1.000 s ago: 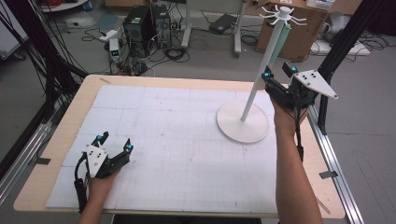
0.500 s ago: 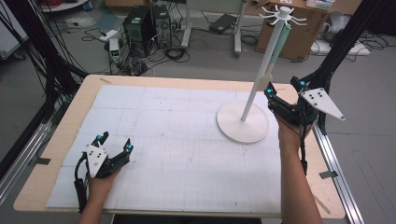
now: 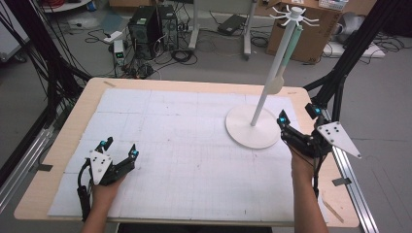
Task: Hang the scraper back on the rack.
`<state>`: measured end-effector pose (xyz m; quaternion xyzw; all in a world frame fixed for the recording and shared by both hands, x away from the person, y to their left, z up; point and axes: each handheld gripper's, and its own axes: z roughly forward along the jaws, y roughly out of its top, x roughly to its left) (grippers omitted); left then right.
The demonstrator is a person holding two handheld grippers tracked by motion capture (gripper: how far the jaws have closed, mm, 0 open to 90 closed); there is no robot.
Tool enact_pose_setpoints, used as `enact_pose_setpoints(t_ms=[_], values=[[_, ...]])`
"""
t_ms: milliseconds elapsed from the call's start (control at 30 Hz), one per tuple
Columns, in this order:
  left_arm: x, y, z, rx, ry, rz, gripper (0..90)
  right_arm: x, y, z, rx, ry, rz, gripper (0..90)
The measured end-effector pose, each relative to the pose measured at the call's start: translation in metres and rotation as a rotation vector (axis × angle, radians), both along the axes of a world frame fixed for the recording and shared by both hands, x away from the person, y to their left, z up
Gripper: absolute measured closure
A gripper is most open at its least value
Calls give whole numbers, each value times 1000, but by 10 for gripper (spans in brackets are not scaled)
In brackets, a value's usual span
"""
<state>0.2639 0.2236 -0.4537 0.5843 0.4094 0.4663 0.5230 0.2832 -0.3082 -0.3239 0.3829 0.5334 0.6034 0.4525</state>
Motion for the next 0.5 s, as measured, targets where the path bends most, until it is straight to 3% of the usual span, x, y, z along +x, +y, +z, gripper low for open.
enact_pose_setpoints(t_ms=[300,500], values=[[0,0,0,1,1,0,222,-26,0,-27,14,5,6,164],[0,0,0,1,1,0,222,-39,-6,-54,35,41,2,164]])
